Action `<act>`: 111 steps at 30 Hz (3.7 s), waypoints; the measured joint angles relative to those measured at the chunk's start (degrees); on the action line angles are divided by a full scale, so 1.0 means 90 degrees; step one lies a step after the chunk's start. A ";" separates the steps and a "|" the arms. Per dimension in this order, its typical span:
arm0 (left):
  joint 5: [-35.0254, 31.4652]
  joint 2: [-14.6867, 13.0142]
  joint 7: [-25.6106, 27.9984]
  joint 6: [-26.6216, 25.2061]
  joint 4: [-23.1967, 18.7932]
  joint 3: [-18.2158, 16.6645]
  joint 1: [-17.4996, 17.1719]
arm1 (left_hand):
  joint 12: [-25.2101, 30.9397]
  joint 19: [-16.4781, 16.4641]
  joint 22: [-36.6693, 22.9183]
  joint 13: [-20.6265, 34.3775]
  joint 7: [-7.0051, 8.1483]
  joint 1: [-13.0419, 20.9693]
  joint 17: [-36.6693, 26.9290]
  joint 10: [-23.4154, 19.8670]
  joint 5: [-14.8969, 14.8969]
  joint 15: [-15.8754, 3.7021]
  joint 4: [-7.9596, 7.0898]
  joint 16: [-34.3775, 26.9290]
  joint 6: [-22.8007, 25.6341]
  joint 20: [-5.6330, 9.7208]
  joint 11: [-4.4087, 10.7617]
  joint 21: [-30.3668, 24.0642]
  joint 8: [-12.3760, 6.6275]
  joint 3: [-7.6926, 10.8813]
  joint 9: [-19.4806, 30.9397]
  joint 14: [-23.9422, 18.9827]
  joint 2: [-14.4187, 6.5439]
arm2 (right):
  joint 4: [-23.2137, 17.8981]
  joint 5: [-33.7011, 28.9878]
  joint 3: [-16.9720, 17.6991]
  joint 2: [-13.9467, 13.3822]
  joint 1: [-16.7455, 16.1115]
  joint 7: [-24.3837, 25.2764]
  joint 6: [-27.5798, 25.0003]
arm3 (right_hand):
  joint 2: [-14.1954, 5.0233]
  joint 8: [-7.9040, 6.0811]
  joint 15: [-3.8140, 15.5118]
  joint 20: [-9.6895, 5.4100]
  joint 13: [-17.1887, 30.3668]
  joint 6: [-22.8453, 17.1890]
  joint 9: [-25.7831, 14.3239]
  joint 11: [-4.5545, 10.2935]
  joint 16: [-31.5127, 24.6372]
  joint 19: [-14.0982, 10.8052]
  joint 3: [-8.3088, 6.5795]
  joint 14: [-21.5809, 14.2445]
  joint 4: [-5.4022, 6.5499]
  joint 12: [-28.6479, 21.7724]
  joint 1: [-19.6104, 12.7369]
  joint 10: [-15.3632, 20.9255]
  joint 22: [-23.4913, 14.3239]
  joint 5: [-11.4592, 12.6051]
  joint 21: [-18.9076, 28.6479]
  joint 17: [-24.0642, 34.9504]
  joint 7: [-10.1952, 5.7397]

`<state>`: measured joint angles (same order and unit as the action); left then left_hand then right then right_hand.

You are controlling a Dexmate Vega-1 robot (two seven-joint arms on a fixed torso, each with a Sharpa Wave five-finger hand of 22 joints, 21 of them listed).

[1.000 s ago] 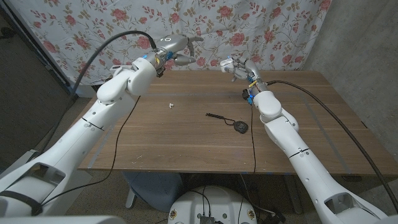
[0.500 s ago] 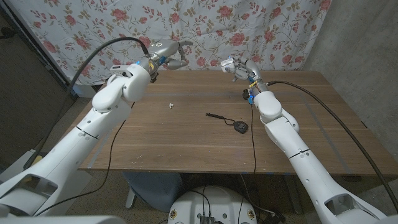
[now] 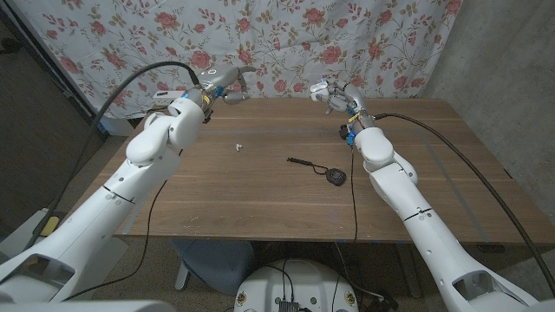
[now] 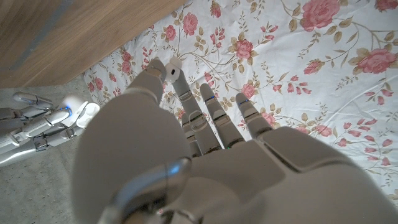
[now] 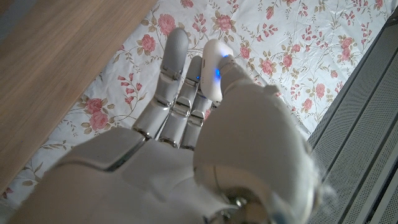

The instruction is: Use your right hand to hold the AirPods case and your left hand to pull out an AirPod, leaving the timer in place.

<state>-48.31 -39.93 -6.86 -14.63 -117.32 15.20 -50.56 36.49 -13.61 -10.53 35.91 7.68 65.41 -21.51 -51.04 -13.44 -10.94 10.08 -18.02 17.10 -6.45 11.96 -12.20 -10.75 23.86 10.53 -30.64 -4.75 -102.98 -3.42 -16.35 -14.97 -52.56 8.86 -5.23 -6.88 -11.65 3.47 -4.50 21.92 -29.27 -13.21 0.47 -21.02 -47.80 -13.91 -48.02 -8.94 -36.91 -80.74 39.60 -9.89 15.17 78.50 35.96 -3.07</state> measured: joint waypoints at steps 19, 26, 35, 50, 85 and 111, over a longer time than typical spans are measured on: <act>-0.0208 -0.0007 -0.0030 -0.0667 -0.0198 -0.0263 -0.0490 | 0.0030 0.0000 0.0000 -0.0006 -0.0034 0.0009 -0.0019 0.0000 -0.0015 -0.0041 0.0000 0.0030 0.0034 0.0000 0.0000 0.0000 0.0000 0.0000 0.0000 -0.0075 0.0008 | 0.0107 0.0050 0.0008 0.0051 0.0044 0.0046 0.0028 | 0.0011 0.0000 0.0011 0.0000 0.0000 0.0000 0.0000 0.0001 0.0005 0.0000 0.0001 0.0011 0.0001 -0.0004 0.0009 -0.0001 0.0000 0.0013 0.0000 0.0004 0.0000; -0.0235 -0.0008 -0.0033 -0.0807 -0.0105 -0.0321 -0.0571 | 0.0030 0.0000 0.0000 -0.0021 -0.0034 0.0009 -0.0018 0.0000 -0.0014 -0.0050 0.0001 0.0030 0.0034 0.0000 0.0000 0.0000 0.0000 -0.0001 0.0000 -0.0067 0.0008 | 0.0085 0.0061 0.0008 0.0052 0.0048 0.0043 -0.0038 | 0.0018 0.0000 0.0012 0.0000 0.0000 0.0000 0.0000 0.0002 0.0005 0.0000 0.0001 0.0012 0.0001 -0.0004 0.0016 -0.0002 0.0000 0.0012 0.0047 0.0004 0.0000; -0.0164 -0.0037 -0.0053 -0.0793 0.0091 -0.0369 -0.0592 | 0.0026 0.0000 0.0000 -0.0024 -0.0034 0.0023 -0.0049 0.0000 -0.0008 -0.0049 -0.0001 0.0030 0.0034 0.0000 0.0000 0.0000 0.0000 0.0000 0.0000 -0.0067 0.0021 | 0.0007 0.0061 -0.0021 0.0059 0.0041 0.0044 -0.0121 | 0.0018 0.0000 0.0013 0.0000 0.0000 0.0000 0.0000 -0.0011 0.0006 0.0000 0.0001 0.0013 0.0001 -0.0003 0.0013 0.0011 0.0000 0.0036 0.0047 0.0003 0.0000; 0.0060 0.0009 -0.0153 -0.0677 0.0520 -0.0408 -0.0525 | 0.0050 0.0000 0.0000 -0.0057 -0.0034 0.0006 -0.0048 0.0000 -0.0002 -0.0048 0.0000 0.0030 0.0034 0.0000 0.0000 0.0000 0.0000 0.0000 0.0000 -0.0068 -0.0010 | -0.0021 -0.0014 -0.0099 0.0097 0.0066 0.0104 -0.0172 | 0.0023 0.0000 0.0000 0.0000 0.0000 0.0000 0.0000 -0.0011 0.0006 0.0000 0.0002 -0.0001 0.0002 0.0021 0.0003 0.0011 0.0000 0.0035 0.0047 -0.0001 0.0000; 0.0226 0.0097 -0.0573 -0.0410 0.1494 -0.0050 -0.0206 | 0.0107 0.0000 0.0000 -0.0084 -0.0022 0.0007 -0.0076 0.0000 -0.0040 -0.0035 -0.0027 0.0129 0.0114 0.0000 0.0000 0.0000 0.0000 -0.0025 0.0000 -0.0082 -0.0009 | -0.0054 -0.0115 -0.0156 0.0097 0.0139 0.0119 -0.0211 | -0.0004 0.0000 -0.0001 0.0000 0.0000 0.0000 0.0000 -0.0009 0.0007 0.0000 0.0011 -0.0001 0.0011 -0.0002 0.0001 0.0009 0.0000 0.0036 0.0050 0.0001 0.0000; 0.0195 0.0196 -0.0589 -0.0181 0.2299 0.0191 0.0092 | 0.0117 0.0000 0.0000 -0.0137 -0.0022 -0.0018 -0.0107 0.0092 -0.0032 -0.0050 -0.0045 0.0129 0.0114 0.0000 0.0023 0.0000 0.0000 -0.0008 0.0000 -0.0109 -0.0034 | -0.0141 -0.0148 -0.0142 0.0082 0.0054 0.0139 -0.0228 | 0.0002 0.0000 0.0011 0.0000 0.0000 0.0000 0.0000 -0.0010 0.0007 0.0000 0.0011 0.0011 0.0011 -0.0005 0.0000 0.0010 0.0000 0.0058 0.0083 -0.0001 0.0000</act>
<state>-46.55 -38.16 -12.16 -16.26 -96.62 16.92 -49.73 37.54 -13.61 -10.53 34.67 7.48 65.25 -22.47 -50.21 -13.73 -11.40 9.67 -16.86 18.12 -6.45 12.16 -12.20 -10.75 23.79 10.52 -31.62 -5.06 -104.25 -4.75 -17.63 -14.23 -52.07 10.11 -7.28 -6.86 -11.65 3.57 -4.50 21.92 -29.26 -13.21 0.38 -20.96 -47.80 -13.81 -47.92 -8.84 -36.96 -80.74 39.69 -9.89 15.69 79.25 35.95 -3.07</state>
